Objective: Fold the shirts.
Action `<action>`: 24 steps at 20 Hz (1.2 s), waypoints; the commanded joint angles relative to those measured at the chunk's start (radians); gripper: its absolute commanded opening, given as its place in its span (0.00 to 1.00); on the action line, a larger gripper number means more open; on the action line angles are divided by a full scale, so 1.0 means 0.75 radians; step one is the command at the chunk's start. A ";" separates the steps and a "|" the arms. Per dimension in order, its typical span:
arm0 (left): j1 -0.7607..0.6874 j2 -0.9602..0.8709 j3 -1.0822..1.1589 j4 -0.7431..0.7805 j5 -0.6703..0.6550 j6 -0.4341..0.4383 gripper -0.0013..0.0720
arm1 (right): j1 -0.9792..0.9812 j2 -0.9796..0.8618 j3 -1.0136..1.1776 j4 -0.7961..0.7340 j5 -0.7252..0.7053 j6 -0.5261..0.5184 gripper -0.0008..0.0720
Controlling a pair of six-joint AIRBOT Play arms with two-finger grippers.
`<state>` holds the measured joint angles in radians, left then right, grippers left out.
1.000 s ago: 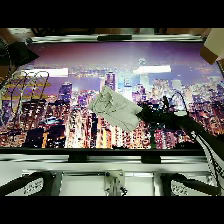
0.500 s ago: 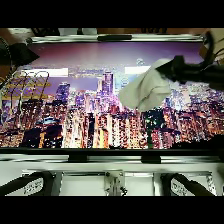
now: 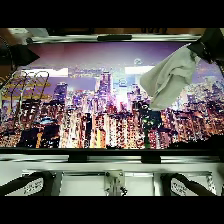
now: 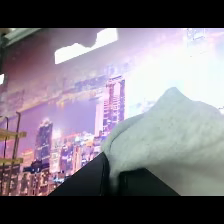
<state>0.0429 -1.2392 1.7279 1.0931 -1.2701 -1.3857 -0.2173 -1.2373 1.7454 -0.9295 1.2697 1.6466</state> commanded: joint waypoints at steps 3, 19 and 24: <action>0.000 -0.001 -0.055 -0.001 -0.010 0.006 0.06 | -0.008 -0.187 0.022 -0.040 -0.304 0.022 0.11; 0.000 -0.001 -0.168 -0.001 -0.079 0.001 0.06 | -0.495 -0.243 -0.297 -0.457 0.014 -0.021 0.11; 0.000 -0.001 -0.168 -0.001 -0.079 -0.019 0.06 | -0.581 -0.128 -0.641 -0.583 0.092 -0.014 0.11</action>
<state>0.0429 -1.2396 1.6024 1.0924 -1.3262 -1.3884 -0.6125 -1.3773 1.4029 -1.2884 1.2850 1.6310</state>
